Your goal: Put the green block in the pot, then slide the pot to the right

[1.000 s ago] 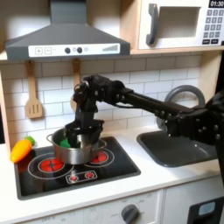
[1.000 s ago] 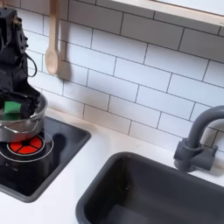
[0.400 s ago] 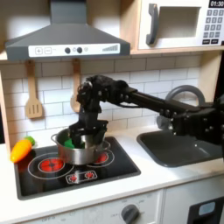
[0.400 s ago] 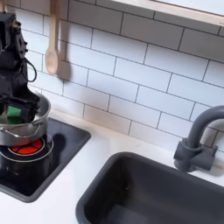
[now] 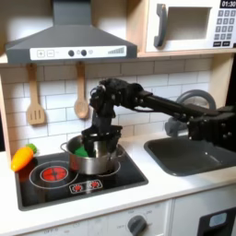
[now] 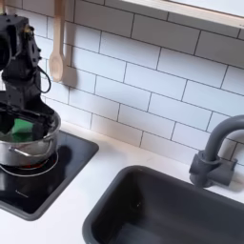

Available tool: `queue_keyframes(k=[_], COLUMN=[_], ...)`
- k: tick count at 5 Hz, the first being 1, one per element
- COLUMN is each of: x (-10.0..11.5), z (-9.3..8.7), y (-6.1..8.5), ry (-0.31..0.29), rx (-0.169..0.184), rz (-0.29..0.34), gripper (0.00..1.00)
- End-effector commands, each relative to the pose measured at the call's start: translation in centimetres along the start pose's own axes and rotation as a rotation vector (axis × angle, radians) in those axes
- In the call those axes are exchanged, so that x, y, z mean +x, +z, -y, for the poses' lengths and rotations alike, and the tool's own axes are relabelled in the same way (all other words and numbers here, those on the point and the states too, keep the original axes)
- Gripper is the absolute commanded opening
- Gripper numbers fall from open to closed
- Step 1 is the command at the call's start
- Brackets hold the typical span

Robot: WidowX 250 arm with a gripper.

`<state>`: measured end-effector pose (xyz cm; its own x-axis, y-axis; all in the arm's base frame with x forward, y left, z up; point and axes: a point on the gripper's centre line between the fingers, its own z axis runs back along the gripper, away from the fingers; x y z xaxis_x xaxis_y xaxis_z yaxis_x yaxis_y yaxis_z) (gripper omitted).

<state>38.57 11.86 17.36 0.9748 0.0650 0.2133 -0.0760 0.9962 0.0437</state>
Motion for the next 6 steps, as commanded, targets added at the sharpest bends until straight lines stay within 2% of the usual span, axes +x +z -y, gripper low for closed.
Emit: queue_keyframes(k=[1,3,4,6], x=[-0.5,-1.2,-1.5,-2.1], z=[1.5,2.3,3.1,3.5], y=[0.1,0.5,0.5,0.6], ry=[-0.024,-0.033,-0.056,-0.077], rx=[-0.015,-0.027,-0.033,-0.041], rz=[-0.003,-0.003,-0.012,-0.019], gripper=[1.0,1.0,1.0,1.0])
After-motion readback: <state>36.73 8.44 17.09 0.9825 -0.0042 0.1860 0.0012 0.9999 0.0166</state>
